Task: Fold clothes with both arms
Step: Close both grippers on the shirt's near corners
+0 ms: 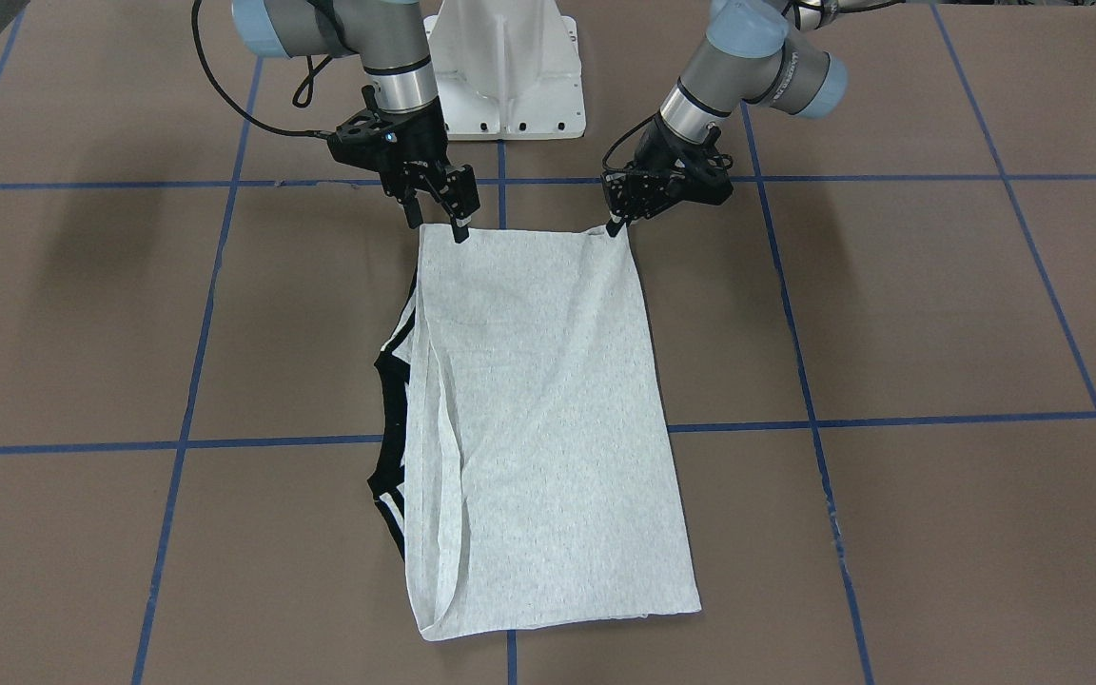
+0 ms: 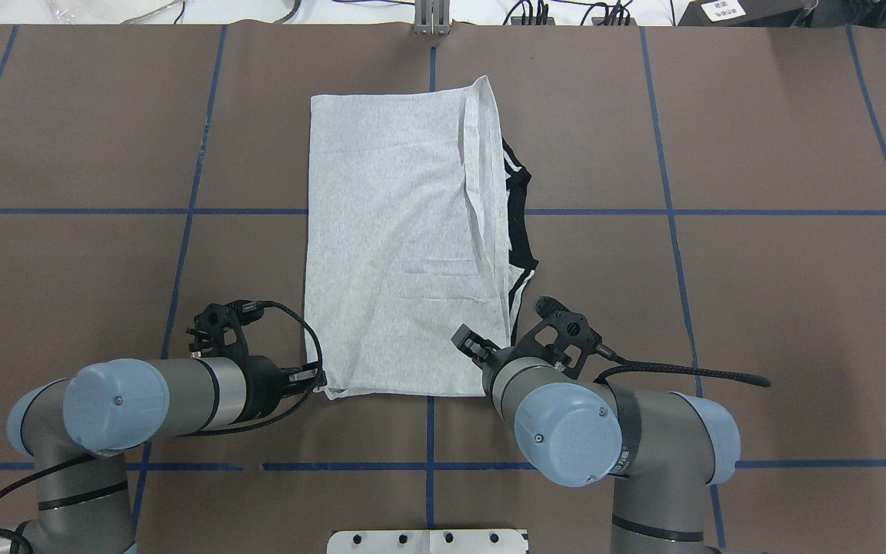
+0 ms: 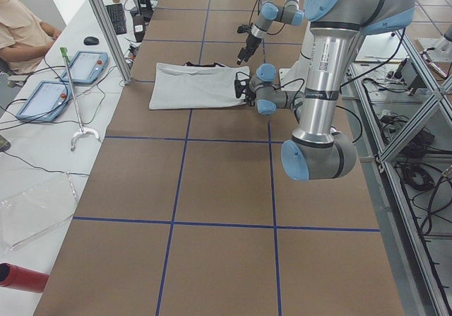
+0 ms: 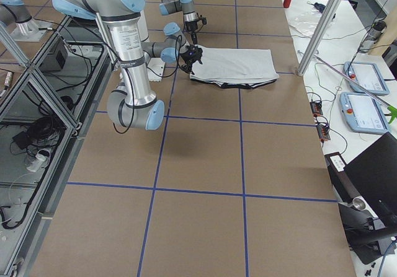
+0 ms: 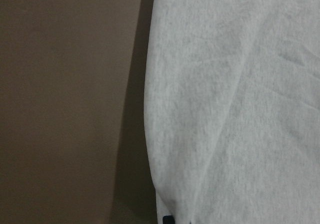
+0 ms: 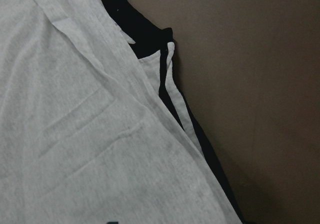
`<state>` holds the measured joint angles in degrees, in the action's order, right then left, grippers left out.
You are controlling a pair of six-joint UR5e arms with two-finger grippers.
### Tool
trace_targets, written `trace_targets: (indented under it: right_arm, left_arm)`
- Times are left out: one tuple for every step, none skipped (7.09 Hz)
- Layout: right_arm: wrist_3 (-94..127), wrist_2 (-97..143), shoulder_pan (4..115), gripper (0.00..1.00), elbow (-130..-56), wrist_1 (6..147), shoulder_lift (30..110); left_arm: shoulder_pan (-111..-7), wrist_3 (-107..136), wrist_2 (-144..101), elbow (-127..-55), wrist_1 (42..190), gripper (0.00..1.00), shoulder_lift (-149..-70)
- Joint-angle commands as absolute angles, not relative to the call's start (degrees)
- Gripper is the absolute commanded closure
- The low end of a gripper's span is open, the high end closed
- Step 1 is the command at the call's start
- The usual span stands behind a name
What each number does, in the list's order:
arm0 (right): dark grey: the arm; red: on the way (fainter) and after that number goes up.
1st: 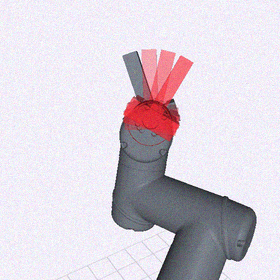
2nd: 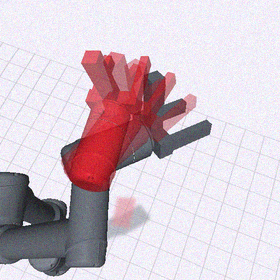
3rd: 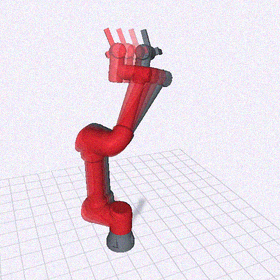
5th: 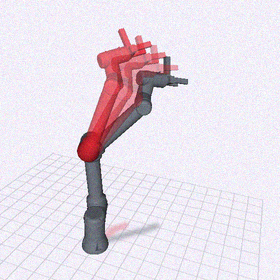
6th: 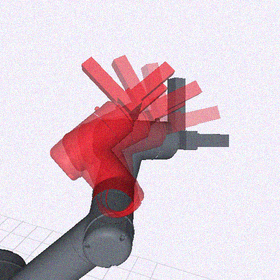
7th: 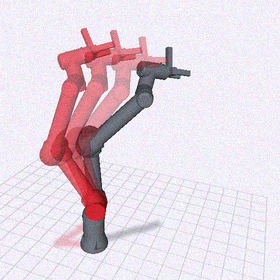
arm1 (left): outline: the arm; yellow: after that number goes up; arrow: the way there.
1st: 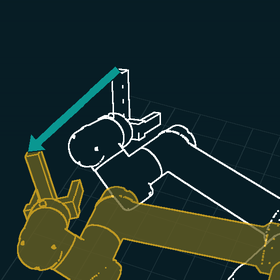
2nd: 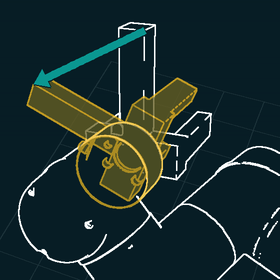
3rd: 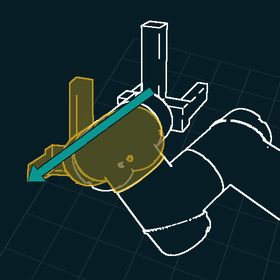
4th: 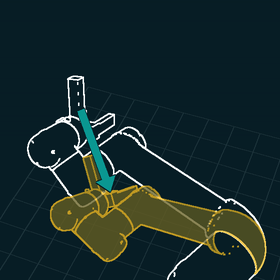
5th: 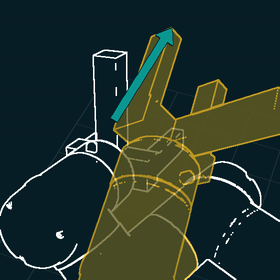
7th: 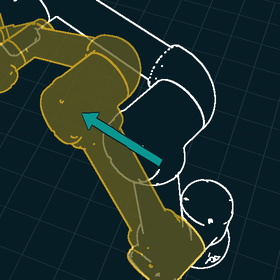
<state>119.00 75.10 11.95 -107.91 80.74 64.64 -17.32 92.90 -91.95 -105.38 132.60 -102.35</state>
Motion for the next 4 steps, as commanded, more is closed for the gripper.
trace_targets:
  right_arm:
    - [120.2,74.0,10.6,0.11,-105.5,80.6,64.4]
    - [120.4,73.3,9.9,0.11,-104.3,80.3,63.7]
    - [120.8,72.6,9.8,0.11,-100.8,80.2,60.9]
    - [120.6,72.6,9.9,0.12,-100.5,80.2,60.6]
  left_arm:
    - [-17.3,92.9,-92.0,-105.6,132.6,1.0,-102.7]
    - [-17.3,92.9,-92.0,-105.6,132.6,1.0,-102.7]
    - [-17.3,92.9,-92.1,-105.6,132.6,1.0,-102.7]
    - [-17.3,92.8,-92.3,-105.6,132.6,1.0,-102.7]
